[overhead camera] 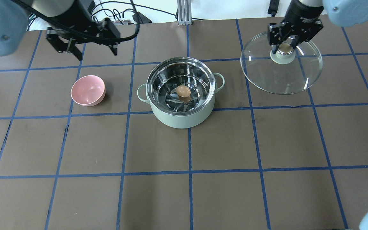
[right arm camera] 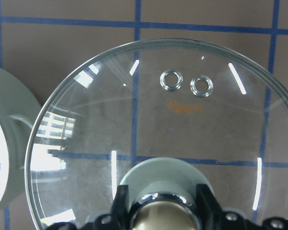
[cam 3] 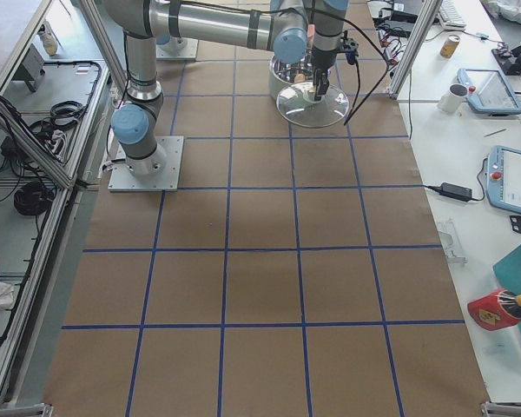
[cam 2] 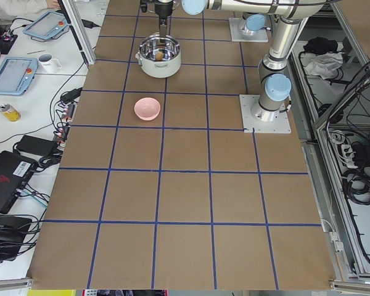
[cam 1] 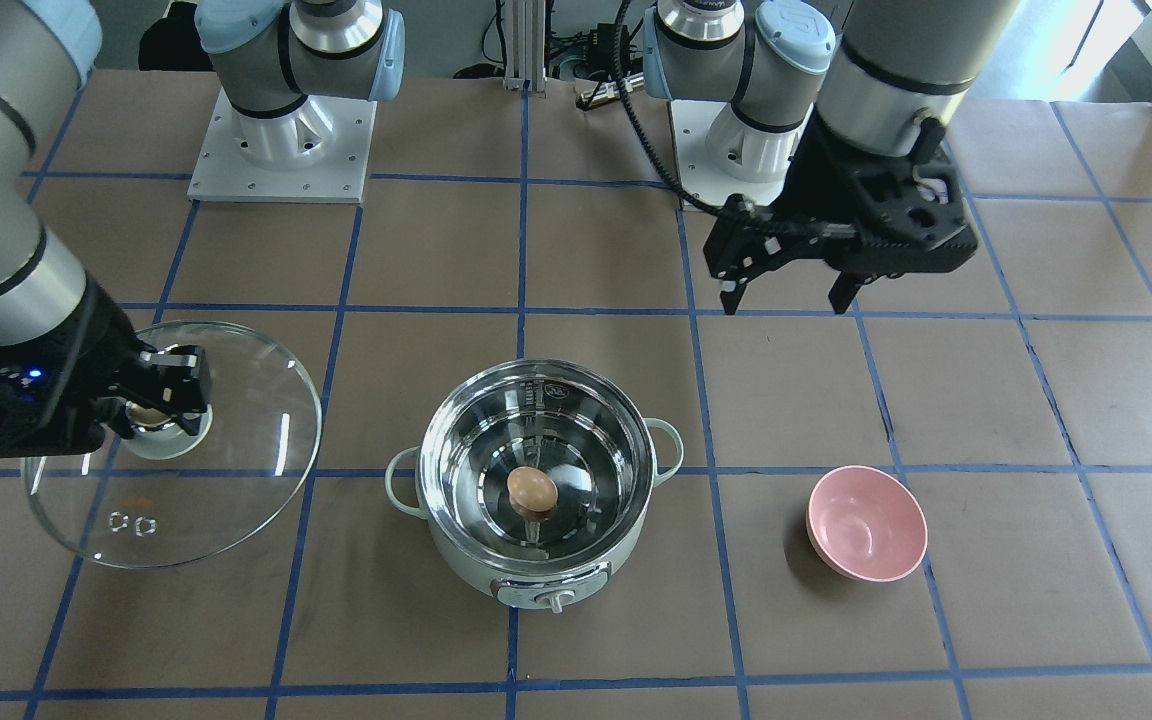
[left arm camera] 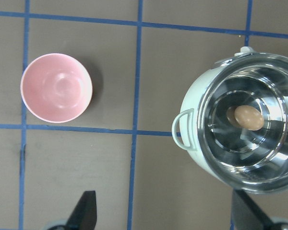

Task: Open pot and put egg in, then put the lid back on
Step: 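Raise the left gripper out of the pot and withdraw it, then carry the glass lid over the pot with the right gripper and lower it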

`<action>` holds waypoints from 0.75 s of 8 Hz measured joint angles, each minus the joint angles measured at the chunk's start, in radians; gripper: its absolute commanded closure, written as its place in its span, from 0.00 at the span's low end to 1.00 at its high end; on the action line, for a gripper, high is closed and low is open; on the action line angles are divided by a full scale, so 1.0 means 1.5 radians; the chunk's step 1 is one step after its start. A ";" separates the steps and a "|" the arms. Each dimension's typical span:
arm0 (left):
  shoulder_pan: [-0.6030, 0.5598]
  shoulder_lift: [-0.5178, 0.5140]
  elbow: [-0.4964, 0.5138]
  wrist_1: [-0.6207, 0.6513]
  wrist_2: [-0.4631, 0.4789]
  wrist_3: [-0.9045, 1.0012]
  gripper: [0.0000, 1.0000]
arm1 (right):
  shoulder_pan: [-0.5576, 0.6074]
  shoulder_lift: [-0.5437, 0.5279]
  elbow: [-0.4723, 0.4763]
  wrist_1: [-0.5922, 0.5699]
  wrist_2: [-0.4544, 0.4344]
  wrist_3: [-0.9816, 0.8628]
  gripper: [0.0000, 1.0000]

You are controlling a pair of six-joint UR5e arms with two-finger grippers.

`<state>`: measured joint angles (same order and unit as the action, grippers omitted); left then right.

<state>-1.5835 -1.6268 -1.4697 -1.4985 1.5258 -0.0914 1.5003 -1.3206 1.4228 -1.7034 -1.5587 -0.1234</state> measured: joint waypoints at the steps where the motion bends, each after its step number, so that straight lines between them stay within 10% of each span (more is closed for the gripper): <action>1: 0.032 0.033 -0.001 -0.032 0.002 0.018 0.00 | 0.056 0.002 -0.013 0.000 -0.006 0.066 1.00; 6: 0.039 0.061 -0.027 -0.050 0.003 0.034 0.00 | 0.210 0.043 -0.044 -0.050 0.022 0.250 1.00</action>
<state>-1.5248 -1.5360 -1.5108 -1.5733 1.5305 -0.0403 1.8153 -1.2554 1.3571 -1.7790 -1.5256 0.2519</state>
